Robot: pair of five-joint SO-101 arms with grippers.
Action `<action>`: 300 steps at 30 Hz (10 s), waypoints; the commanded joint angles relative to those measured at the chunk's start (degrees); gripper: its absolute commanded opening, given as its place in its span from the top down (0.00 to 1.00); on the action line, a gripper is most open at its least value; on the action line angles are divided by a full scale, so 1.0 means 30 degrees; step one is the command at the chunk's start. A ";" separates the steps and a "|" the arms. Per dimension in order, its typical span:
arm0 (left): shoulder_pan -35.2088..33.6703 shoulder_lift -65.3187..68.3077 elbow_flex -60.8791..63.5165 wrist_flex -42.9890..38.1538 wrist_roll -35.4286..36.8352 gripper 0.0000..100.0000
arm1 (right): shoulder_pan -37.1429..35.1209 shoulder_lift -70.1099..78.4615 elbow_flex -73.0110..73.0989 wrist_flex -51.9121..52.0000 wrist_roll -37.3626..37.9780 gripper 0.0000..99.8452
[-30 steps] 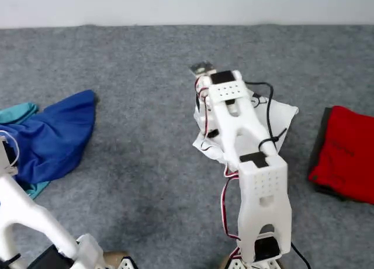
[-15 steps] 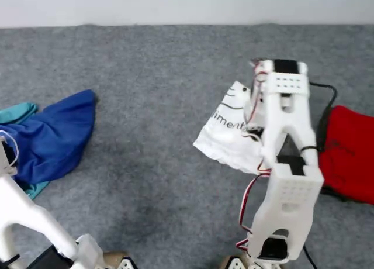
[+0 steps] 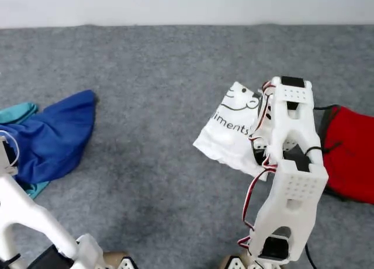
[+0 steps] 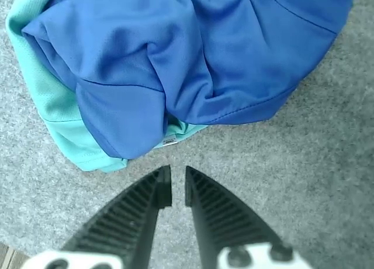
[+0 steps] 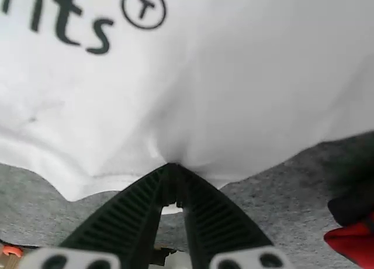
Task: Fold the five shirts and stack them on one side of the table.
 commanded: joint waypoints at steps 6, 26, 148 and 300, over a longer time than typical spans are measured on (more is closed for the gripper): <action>0.0176 -0.0527 -0.0630 0.0147 -0.0117 0.95 | 0.0484 -0.3209 -0.3722 -0.2828 0.0440 0.99; 0.0176 -0.0527 -0.0630 0.0117 -0.0293 0.95 | 0.2828 0.2388 -0.6418 -0.8777 0.1524 0.99; 0.0147 -0.0527 0.0425 -0.0440 -0.1817 0.95 | 1.3231 -0.3707 -0.6154 -0.5114 0.7502 0.99; 0.3810 1.5912 -0.3326 -0.7326 -1.0022 0.92 | 0.7458 -1.7333 0.6593 0.0835 0.5890 0.99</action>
